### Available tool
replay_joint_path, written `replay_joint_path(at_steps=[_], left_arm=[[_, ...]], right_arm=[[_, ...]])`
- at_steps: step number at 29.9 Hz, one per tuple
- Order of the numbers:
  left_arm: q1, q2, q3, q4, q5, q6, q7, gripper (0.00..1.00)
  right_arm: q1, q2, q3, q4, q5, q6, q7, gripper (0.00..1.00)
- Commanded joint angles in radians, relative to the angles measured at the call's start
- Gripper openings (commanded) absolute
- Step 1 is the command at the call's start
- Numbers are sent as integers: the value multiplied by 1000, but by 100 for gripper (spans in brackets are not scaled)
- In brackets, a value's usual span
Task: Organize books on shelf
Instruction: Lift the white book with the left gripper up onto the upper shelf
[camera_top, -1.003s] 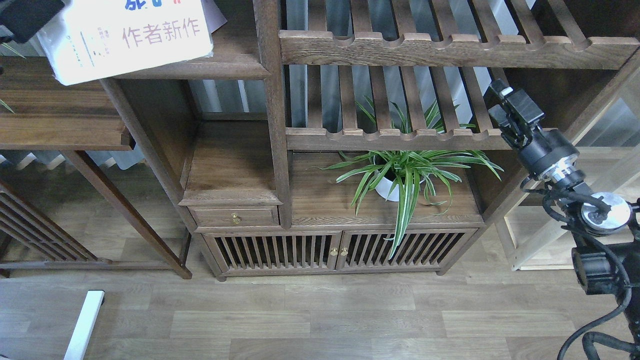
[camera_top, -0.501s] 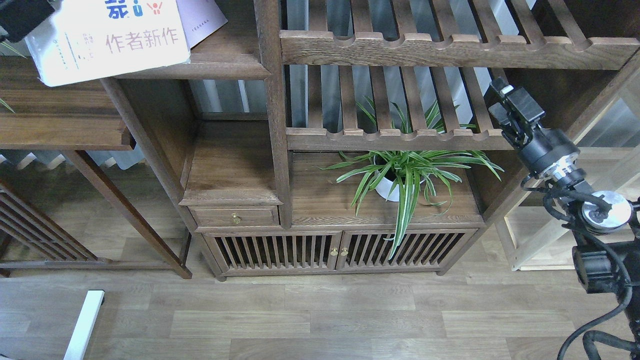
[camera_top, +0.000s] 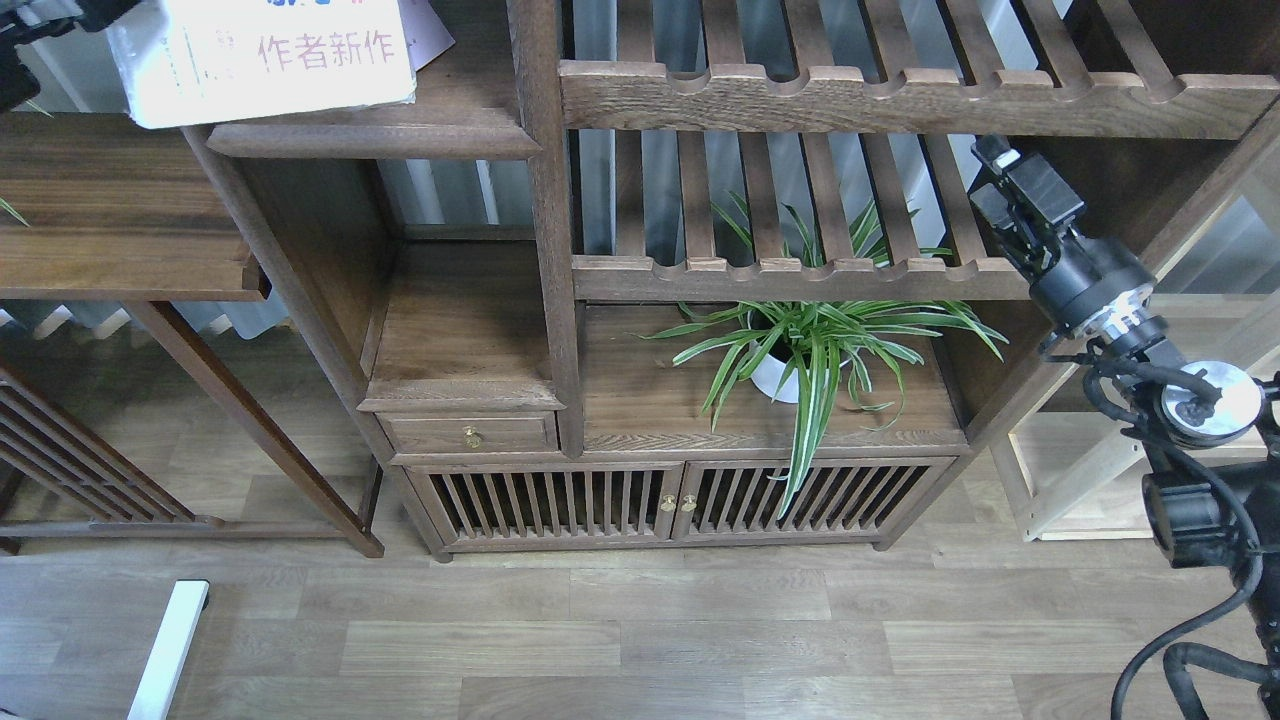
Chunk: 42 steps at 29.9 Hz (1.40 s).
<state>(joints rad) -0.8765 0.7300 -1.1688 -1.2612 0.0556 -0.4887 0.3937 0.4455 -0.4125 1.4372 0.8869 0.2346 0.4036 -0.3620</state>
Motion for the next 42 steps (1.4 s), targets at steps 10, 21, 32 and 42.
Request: replay_joint_path(at_steps=[10,21,32,42], left_arm=[[-70,-55,7,71,112,0,1,0],[-118,-113,23,71,191,0,2,0],[-113,-95,20,85,185,0,59,0],[-119,-78,12,105,185,0,65,0]], right_arm=[[15,4,-3,0,0,-2,0,95],[19,8,-9,0,0,3,1,95],[18,9,-24,1,0,9,2,95],[18,27,-29,1,0,11,1,95]])
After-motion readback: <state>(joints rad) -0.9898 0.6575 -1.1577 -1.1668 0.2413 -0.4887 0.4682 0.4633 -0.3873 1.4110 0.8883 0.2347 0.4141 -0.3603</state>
